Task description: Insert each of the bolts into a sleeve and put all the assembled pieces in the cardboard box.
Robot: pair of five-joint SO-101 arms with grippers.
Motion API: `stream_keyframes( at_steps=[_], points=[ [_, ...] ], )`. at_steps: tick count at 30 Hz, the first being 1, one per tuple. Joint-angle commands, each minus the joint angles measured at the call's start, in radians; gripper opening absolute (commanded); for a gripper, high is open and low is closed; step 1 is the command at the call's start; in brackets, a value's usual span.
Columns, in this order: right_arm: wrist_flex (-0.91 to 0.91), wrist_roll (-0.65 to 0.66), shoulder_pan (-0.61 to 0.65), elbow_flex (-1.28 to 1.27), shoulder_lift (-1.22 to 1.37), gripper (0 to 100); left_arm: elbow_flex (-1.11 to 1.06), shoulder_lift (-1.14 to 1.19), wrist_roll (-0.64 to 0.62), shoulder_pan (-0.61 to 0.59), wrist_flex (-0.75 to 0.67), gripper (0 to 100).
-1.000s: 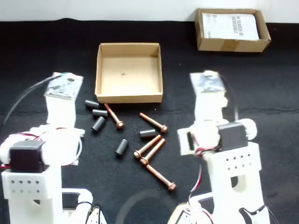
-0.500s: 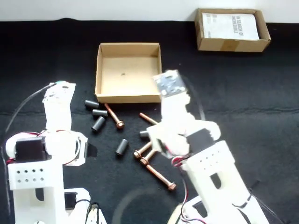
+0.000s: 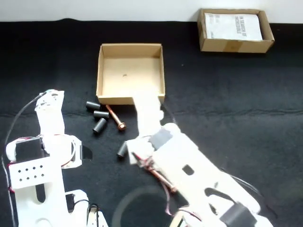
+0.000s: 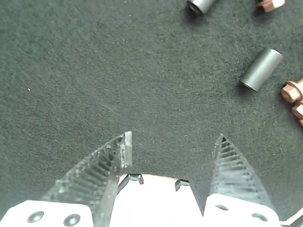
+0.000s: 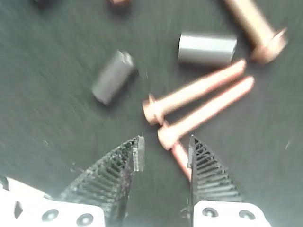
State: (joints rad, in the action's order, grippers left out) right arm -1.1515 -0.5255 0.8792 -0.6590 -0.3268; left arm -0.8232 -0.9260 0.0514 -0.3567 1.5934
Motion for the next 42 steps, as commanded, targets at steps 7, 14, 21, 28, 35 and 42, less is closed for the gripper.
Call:
stream_keyframes(
  at_steps=[7,14,21,28,35,42],
  points=[
    [-0.062,-0.189,0.101,0.271,0.283,22.1,-0.002,-0.002,-0.002,-0.117,-0.009,28],
    [-0.062,-0.233,0.097,0.443,0.475,22.4,-0.005,-0.002,0.002,-0.177,-0.005,28],
    [-0.062,-0.302,0.087,0.630,0.628,22.1,-0.102,-0.002,0.005,-0.225,-0.054,28],
    [-0.062,-0.311,0.067,0.704,0.694,22.1,-0.142,-0.002,0.005,-0.226,-0.087,28],
    [-0.062,-0.315,0.070,0.704,0.697,22.1,-0.142,-0.002,0.005,-0.226,-0.089,28],
    [-0.062,-0.388,0.073,0.697,0.697,22.1,-0.143,-0.002,0.005,-0.226,-0.089,28]
  ],
)
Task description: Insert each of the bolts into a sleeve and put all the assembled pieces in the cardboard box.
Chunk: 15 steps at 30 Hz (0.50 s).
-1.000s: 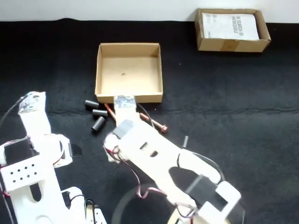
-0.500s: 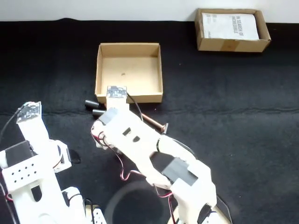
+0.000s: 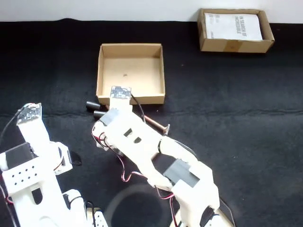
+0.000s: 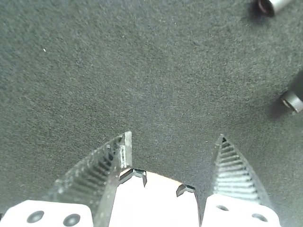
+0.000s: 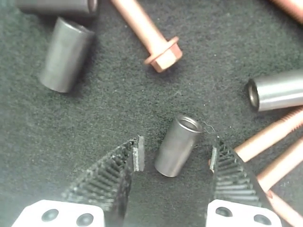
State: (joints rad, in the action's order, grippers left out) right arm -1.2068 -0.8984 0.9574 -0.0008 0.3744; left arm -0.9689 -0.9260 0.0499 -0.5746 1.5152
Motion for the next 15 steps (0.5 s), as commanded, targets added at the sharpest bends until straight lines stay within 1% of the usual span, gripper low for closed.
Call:
stream_keyframes(
  at_steps=[1,8,15],
  points=[
    [-0.007,-0.015,-0.005,0.038,-0.004,22.1,0.001,-0.002,0.006,-0.008,-0.011,28],
    [-0.027,-0.014,-0.005,-0.015,-0.004,22.1,0.001,-0.002,0.006,-0.008,-0.011,28],
    [0.035,-0.011,-0.005,-0.061,-0.002,22.0,0.001,-0.002,0.006,-0.008,-0.012,28]
  ],
)
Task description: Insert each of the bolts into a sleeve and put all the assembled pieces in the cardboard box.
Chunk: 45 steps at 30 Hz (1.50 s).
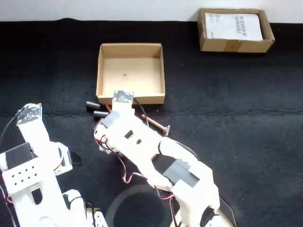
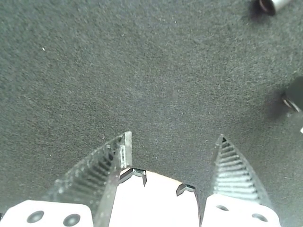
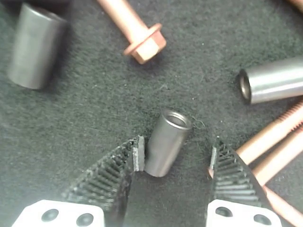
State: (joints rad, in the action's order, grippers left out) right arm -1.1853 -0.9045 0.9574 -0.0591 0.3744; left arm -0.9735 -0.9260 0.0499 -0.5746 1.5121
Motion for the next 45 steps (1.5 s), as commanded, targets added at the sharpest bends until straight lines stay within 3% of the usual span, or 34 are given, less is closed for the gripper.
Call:
stream_keyframes(
  at_steps=[1,5,10,16,20,26,32,36,40,45],
  points=[
    [0.015,-0.003,-0.005,-0.001,-0.002,22.0,0.005,-0.002,0.006,-0.008,-0.009,28],
    [0.015,-0.002,-0.007,-0.002,-0.002,19.3,0.005,-0.002,0.006,-0.008,-0.009,28],
    [0.015,0.000,-0.010,0.001,-0.002,0.2,0.005,0.004,0.006,-0.008,-0.032,28],
    [0.007,0.011,-0.015,-0.002,-0.005,0.6,0.005,0.004,0.006,-0.008,-0.049,28],
    [-0.027,0.175,-0.073,0.050,-0.021,0.6,0.005,-0.002,0.006,-0.005,-0.051,28],
    [-0.231,0.293,-0.183,0.337,-0.154,0.6,0.007,-0.002,0.006,-0.002,-0.049,28],
    [-0.461,0.302,-0.266,0.602,-0.323,0.6,0.005,-0.002,0.005,-0.002,-0.049,28],
    [-0.578,0.304,-0.305,0.651,-0.467,0.6,0.005,-0.002,0.006,0.005,-0.051,28],
    [-0.575,0.384,-0.361,0.498,-0.688,0.6,0.010,-0.002,0.021,0.124,-0.051,28],
    [-0.575,0.431,-0.367,0.177,-0.980,0.6,0.041,0.005,0.046,0.358,-0.041,28]
  ],
)
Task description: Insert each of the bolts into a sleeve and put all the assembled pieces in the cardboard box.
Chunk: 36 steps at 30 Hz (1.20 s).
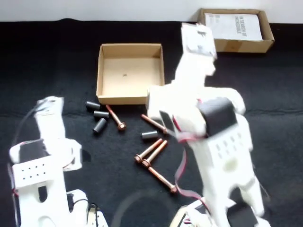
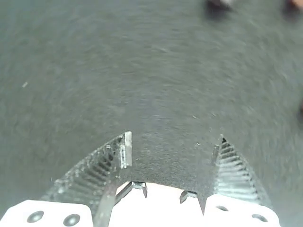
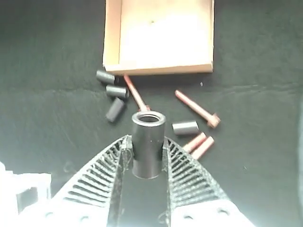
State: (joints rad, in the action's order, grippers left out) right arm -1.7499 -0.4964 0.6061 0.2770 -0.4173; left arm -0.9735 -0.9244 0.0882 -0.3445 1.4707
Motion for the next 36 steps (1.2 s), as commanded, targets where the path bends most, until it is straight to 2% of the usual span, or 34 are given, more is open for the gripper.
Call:
stream_keyframes(
  at_steps=[1,4,11,17,21,25,31,33,36],
  points=[
    [-0.010,0.025,-0.024,-0.231,-0.246,0.6,0.050,0.004,0.009,0.163,0.000,28],
    [-0.010,0.037,-0.079,-0.464,-0.421,0.6,0.093,0.004,0.055,0.268,0.000,28],
    [-0.004,0.204,-0.303,-0.858,-0.802,0.6,0.211,0.005,0.235,0.535,0.075,28],
    [0.081,0.331,-0.573,-0.978,-1.001,0.6,0.278,0.010,0.379,0.816,0.164,28],
    [0.117,0.404,-0.731,-1.067,-1.061,0.6,0.282,0.087,0.473,0.954,0.195,28],
    [0.136,0.456,-0.894,-1.148,-1.093,0.6,0.282,0.199,0.717,1.007,0.233,28],
    [0.243,0.522,-1.116,-1.251,-1.121,0.6,0.283,0.266,1.178,1.007,0.227,28],
    [0.295,0.568,-1.175,-1.288,-1.121,0.6,0.298,0.272,1.286,1.010,0.224,28],
    [0.378,0.615,-1.259,-1.354,-1.121,0.6,0.364,0.317,1.373,1.017,0.213,28]
  ],
)
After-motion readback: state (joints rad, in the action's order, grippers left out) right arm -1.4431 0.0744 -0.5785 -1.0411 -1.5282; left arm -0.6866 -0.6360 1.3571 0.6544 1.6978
